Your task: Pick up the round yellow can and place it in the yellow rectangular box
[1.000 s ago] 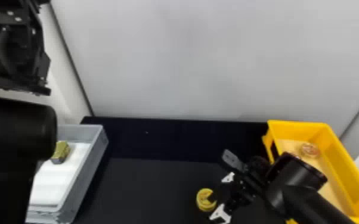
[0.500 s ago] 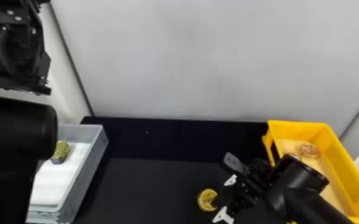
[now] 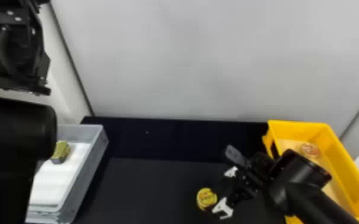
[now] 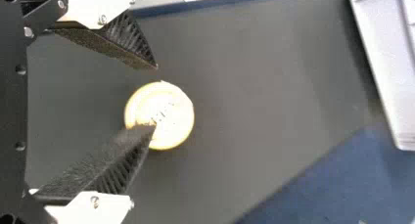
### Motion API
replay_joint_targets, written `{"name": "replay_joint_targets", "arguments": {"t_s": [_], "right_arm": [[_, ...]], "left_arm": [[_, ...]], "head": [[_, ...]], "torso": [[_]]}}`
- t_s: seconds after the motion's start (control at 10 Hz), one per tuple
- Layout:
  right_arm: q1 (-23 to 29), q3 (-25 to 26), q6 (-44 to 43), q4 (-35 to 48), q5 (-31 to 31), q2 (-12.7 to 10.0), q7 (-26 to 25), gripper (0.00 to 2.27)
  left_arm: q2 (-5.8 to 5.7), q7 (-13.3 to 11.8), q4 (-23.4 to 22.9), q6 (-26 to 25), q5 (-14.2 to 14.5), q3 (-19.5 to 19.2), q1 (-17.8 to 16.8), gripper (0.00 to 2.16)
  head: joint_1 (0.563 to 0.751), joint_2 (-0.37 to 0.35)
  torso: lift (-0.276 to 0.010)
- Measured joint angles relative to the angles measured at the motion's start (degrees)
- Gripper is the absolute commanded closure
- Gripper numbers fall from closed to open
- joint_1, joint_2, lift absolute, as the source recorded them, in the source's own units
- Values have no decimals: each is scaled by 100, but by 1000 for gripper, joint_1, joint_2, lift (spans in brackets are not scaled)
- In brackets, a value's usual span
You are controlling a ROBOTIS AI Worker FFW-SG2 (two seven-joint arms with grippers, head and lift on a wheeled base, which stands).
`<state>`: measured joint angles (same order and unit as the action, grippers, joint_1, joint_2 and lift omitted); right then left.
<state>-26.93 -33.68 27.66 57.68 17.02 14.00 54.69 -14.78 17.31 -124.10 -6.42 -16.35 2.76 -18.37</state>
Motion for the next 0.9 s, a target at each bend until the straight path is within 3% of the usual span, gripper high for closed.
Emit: {"name": "replay_joint_targets", "arguments": {"t_s": [0.3,0.9], "right_arm": [[-81,193,-20,481,100,40,-24,225],[-33,167,-99,267,105,-66,-191,154]], "left_arm": [[1,0,-9,0,0,-14,24,125],[32,0,6,0,1,15,-21,125]], "head": [[663,54],[663,54]], "torso": [[-10],[-10]]}}
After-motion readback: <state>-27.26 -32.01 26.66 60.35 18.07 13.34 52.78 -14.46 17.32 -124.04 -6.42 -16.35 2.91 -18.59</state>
